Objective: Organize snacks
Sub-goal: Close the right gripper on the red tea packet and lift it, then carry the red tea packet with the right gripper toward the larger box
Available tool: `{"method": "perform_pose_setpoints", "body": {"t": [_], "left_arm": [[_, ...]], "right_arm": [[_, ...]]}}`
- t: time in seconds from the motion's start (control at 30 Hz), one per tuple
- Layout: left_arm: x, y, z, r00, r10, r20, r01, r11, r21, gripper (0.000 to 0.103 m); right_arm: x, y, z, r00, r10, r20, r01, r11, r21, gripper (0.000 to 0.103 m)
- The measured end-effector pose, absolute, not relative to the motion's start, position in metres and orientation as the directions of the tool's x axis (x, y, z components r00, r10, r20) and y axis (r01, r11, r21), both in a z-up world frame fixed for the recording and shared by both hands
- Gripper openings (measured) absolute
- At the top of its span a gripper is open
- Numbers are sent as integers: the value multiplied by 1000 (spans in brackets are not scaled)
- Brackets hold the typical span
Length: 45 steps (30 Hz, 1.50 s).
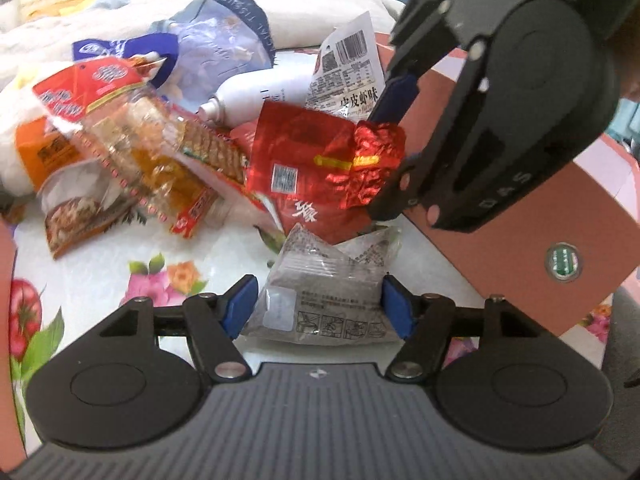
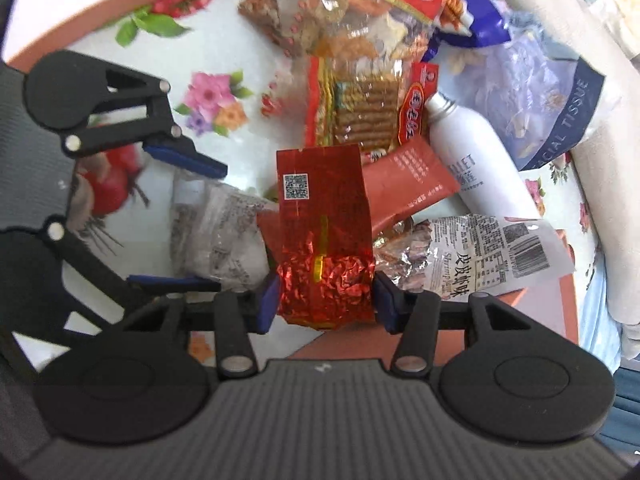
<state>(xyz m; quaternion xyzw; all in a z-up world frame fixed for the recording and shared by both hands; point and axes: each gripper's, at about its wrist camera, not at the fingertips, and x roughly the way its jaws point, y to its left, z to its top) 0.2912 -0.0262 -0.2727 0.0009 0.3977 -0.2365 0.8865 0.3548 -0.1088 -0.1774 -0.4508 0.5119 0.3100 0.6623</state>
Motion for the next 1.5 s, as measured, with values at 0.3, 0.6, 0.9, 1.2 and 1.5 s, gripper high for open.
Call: {"method": "perform_pose_setpoints", "body": {"t": [0.3,0.6,0.9,1.2,1.5], "left_arm": [[265,-6,-252,599,-379,-706,324,920,-219,72],[239,18,-220,639,-325,-697,220,946,-239,72],[205,34,-205,671,-263,-694,83,956,-282,72],[181,44,-187,702,-215,-679,8,956,-294,72],[169,43,-182,692,-206,-692,-43,945,-324,72]], "right_arm": [[334,-115,-146,335,34,-942,-819,504,-274,52],[301,-126,-130,348,145,-926,-751,635,-182,52],[273,-152,-124,384,284,-878,-564,826,21,52],[232,-176,-133,464,347,-815,-344,918,196,53],[206,-182,-147,491,338,-803,-265,936,232,53]]}}
